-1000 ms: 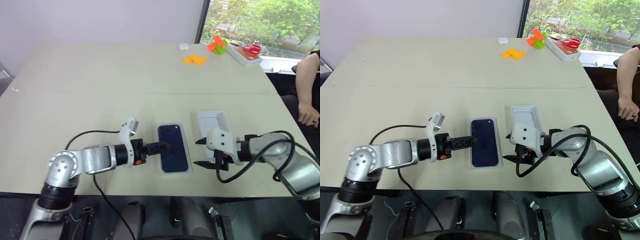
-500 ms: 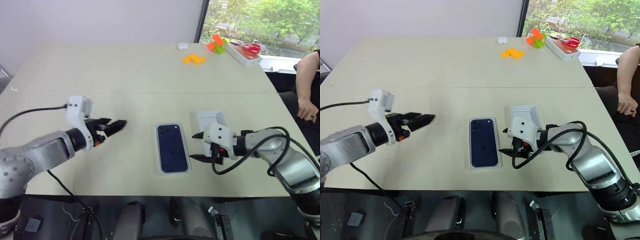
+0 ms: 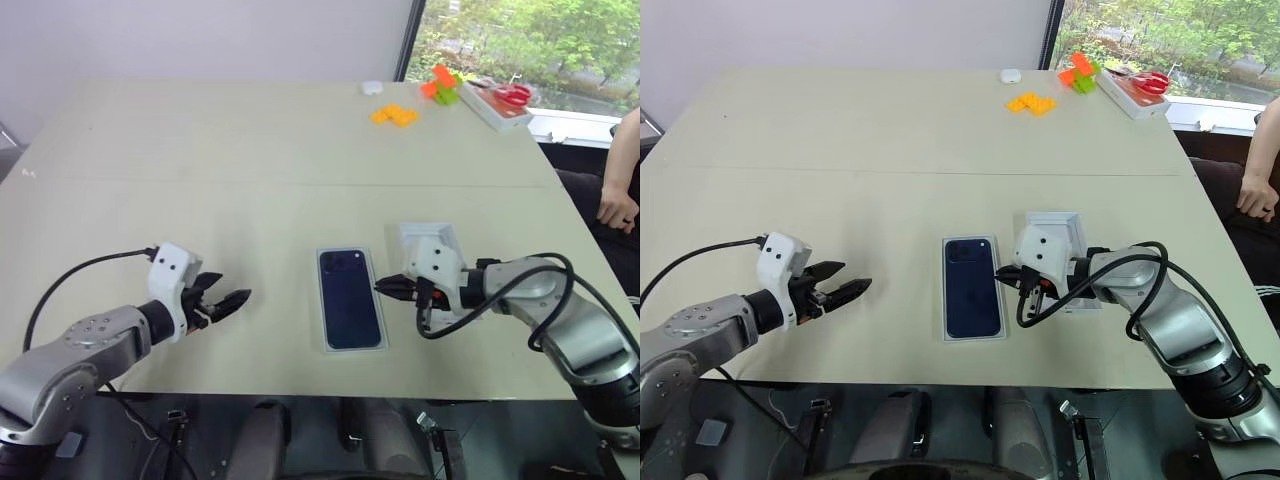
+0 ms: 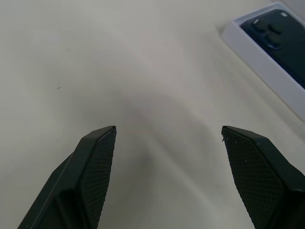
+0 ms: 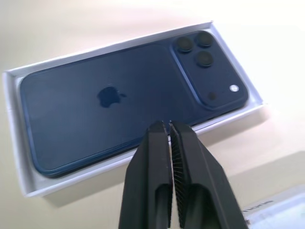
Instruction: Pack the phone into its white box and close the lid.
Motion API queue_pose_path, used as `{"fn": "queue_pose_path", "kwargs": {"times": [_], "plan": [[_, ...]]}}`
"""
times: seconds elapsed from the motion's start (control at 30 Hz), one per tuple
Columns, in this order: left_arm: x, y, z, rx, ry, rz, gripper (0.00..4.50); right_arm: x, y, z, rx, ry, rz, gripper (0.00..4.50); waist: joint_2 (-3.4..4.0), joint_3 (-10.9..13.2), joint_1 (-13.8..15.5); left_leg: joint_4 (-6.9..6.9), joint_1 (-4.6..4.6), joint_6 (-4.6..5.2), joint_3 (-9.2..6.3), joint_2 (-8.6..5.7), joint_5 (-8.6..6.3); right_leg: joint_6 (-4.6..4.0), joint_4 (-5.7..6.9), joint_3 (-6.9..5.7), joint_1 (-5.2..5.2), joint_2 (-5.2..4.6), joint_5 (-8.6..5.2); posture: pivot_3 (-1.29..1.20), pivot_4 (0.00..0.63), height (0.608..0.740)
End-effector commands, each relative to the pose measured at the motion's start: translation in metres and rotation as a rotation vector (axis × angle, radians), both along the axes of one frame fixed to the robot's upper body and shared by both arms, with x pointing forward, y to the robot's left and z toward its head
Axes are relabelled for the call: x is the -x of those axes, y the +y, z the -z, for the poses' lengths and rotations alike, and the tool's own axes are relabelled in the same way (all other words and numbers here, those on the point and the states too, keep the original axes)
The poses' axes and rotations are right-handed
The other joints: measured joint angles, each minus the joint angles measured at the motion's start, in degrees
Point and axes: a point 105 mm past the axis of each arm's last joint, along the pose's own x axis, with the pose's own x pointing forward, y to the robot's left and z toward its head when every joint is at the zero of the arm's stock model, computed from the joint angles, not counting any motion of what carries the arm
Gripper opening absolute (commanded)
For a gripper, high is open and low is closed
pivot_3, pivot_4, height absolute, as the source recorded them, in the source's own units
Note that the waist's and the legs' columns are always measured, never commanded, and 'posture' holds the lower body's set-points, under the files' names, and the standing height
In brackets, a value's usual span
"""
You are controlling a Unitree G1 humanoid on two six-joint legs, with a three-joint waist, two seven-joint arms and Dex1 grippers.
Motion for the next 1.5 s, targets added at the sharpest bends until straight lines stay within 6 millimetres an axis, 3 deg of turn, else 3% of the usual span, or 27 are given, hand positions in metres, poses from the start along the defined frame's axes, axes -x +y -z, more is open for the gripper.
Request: {"fn": "queue_pose_path", "kwargs": {"times": [0.03,0.33,0.47,0.57,0.73,0.77,1.5], "plan": [[0.005,-0.014,-0.01,0.019,-0.055,0.078,3.77,-0.01,-0.004,-0.018,-0.025,-0.069,0.059,0.07,0.0,0.0,0.0,0.02,0.0,0.0,0.01,0.01,0.0,0.0,0.01,0.0,0.0,0.0,0.0,0.0,0.15,0.734],[0.006,-0.031,-0.003,-0.04,-0.056,0.204,3.77,-0.004,-0.009,-0.013,0.014,-0.025,0.098,0.07,0.0,0.0,0.0,0.07,0.03,0.01,0.01,-0.01,0.0,0.02,0.06,-0.01,0.01,0.1,0.04,0.0,0.15,0.734],[0.002,-0.048,0.007,-0.118,-0.046,0.263,3.77,0.0,-0.004,0.006,0.097,0.001,0.1,0.07,-0.02,0.0,0.0,0.16,0.02,0.01,0.0,-0.02,0.0,0.05,0.11,-0.01,0.03,0.1,0.06,0.0,0.15,0.734],[0.003,-0.06,0.014,-0.187,-0.04,0.322,2.85,0.0,-0.003,0.016,0.131,0.007,0.113,0.0,-0.02,0.0,-0.1,0.18,0.03,0.01,0.01,-0.02,0.0,0.14,0.13,0.0,0.04,0.09,0.12,0.0,0.15,0.734],[0.008,-0.08,0.019,-0.204,-0.021,0.413,0.27,0.0,0.0,0.022,0.145,0.016,0.121,0.0,-0.02,0.0,-0.1,0.2,0.05,0.01,-0.01,-0.02,0.01,0.19,0.2,0.0,0.04,0.11,0.15,0.0,0.15,0.734],[0.01,-0.083,0.019,-0.199,-0.014,0.428,0.06,0.001,0.001,0.022,0.145,0.017,0.12,0.0,-0.02,0.0,-0.1,0.2,0.05,0.01,-0.01,-0.02,0.01,0.19,0.22,0.0,0.04,0.11,0.15,0.0,0.15,0.734],[-0.007,-0.125,0.02,-0.111,0.022,0.518,0.06,0.005,-0.004,0.017,0.161,0.02,0.102,0.0,-0.03,0.0,-0.2,1.04,0.07,0.1,-0.06,-0.03,-0.04,0.36,0.88,0.0,0.14,0.16,0.06,0.0,0.15,0.734]]}}
